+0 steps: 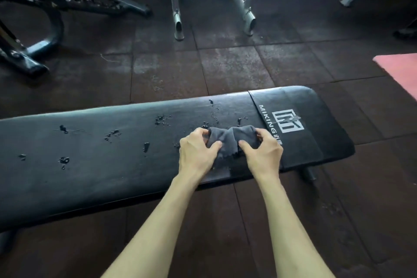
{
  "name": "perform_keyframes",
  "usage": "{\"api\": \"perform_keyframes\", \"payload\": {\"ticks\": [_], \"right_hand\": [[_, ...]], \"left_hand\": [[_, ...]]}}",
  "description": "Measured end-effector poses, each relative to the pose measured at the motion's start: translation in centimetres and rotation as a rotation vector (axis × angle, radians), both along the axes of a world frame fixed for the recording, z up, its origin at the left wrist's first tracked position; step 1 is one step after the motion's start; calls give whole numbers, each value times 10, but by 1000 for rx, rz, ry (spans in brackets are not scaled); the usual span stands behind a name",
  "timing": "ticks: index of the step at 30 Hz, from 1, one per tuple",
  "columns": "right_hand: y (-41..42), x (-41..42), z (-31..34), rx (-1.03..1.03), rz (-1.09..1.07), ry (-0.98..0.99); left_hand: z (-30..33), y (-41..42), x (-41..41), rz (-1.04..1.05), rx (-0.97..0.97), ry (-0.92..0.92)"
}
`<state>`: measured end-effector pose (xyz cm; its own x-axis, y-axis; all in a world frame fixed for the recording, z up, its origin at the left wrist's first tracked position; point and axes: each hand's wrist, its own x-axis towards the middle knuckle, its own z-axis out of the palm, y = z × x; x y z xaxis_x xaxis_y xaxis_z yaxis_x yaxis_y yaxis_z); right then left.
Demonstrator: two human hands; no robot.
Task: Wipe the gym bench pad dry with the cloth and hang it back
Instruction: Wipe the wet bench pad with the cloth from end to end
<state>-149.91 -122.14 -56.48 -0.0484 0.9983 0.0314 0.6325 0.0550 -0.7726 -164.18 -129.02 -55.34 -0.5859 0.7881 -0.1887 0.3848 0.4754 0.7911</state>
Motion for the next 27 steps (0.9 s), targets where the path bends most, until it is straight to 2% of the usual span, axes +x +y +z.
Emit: {"api": "perform_keyframes", "payload": {"ticks": [4, 6, 8, 10, 12, 14, 18, 23, 27], "right_hand": [[25, 4, -43, 156, -18, -42], [23, 4, -57, 291, -78, -168], [14, -4, -65, 436, -116, -287], [1, -15, -71, 513, -53, -355], [-10, -31, -76, 413, 33, -438], [-16, -44, -78, 253, 97, -536], [-17, -51, -76, 115, 164, -600], [11, -52, -70, 44, 196, -637], [37, -63, -69, 29, 337, -625]], "left_hand": [[-44, 23, 0, -75, 35, 138], [-54, 25, 2, -76, 29, 279], [-61, 23, 0, -50, 125, 369], [-67, 18, -7, -47, 231, 460], [-72, 14, -22, -84, 265, 562], [-72, 14, -42, -149, 216, 628], [-69, 9, -66, -281, -92, 692], [-66, -6, -62, -333, -205, 713], [-76, -14, -62, -369, -298, 708]]}}
